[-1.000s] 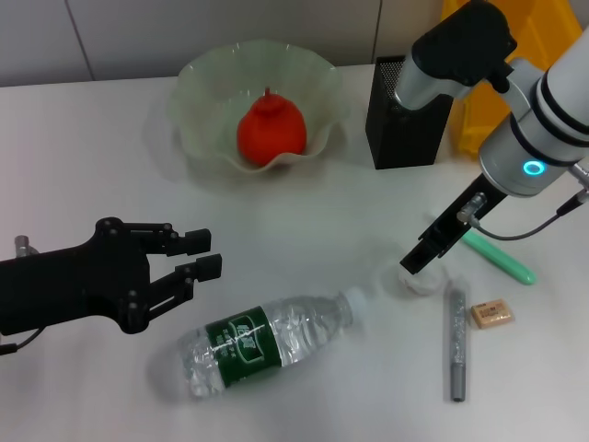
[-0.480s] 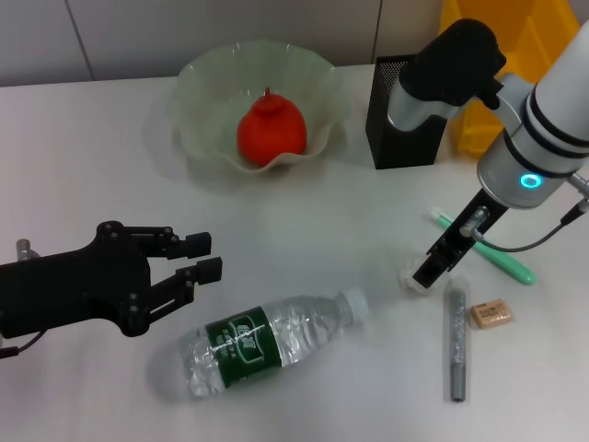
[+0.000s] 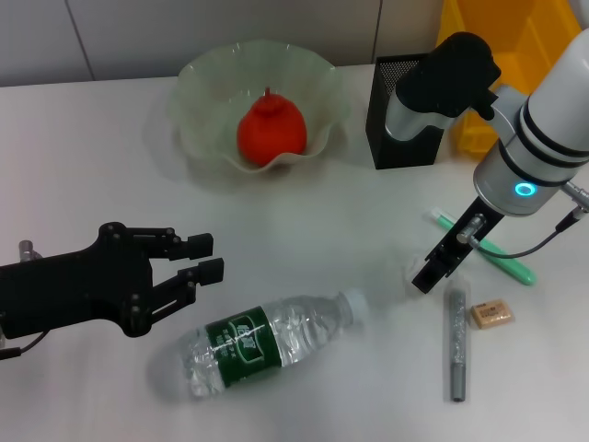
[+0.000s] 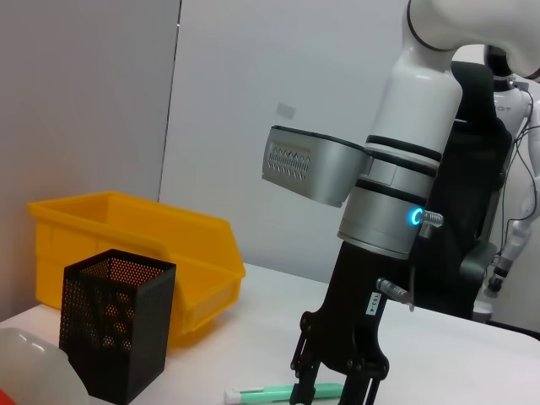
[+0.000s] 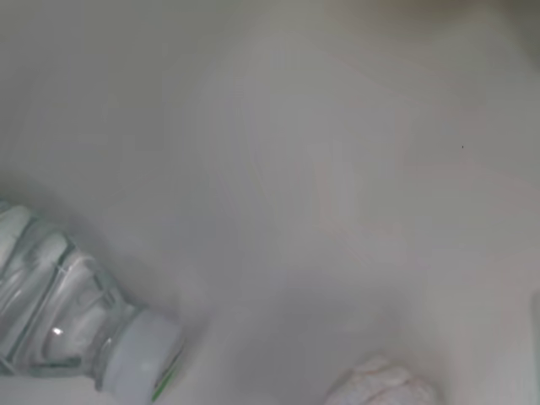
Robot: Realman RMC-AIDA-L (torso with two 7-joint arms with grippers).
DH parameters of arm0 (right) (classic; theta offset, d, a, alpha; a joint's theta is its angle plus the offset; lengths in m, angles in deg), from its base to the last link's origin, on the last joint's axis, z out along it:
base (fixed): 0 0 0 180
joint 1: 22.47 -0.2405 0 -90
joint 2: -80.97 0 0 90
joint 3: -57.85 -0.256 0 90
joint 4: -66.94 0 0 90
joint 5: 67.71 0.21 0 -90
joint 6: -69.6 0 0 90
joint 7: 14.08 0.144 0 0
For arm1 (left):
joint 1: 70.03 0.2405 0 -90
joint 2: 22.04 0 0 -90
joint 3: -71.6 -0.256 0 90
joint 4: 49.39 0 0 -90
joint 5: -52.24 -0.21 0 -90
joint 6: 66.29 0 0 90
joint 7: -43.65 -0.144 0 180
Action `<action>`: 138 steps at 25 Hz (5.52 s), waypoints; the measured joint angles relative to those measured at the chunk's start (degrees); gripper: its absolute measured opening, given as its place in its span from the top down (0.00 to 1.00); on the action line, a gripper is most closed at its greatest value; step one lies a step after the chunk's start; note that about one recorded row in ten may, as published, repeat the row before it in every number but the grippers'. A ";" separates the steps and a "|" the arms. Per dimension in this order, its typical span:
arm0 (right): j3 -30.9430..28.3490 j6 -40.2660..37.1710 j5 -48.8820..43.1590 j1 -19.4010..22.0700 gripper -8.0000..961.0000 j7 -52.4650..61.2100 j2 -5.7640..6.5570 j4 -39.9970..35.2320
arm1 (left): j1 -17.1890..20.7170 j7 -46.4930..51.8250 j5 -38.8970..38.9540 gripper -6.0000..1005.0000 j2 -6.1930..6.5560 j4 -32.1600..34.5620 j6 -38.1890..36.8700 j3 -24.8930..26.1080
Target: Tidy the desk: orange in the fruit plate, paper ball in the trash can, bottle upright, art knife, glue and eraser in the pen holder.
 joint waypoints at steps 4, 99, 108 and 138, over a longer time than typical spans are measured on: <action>0.04 1.09 0.21 0.00 0.41 -0.10 -0.05 0.36 | -0.03 0.01 0.00 0.72 0.00 -0.02 0.00 -0.01; -18.24 21.49 -8.70 5.54 0.57 -0.15 0.37 -16.02 | -0.31 -2.10 0.46 0.71 -0.21 -1.58 0.09 0.97; -20.20 37.51 -11.27 4.99 0.57 -0.20 0.51 -2.32 | -0.16 -2.10 0.45 0.71 -0.27 -2.23 0.09 1.24; -23.50 40.21 -11.12 2.35 0.47 -0.39 1.94 4.24 | -1.10 -1.63 0.03 0.70 -0.09 -3.54 -0.26 1.40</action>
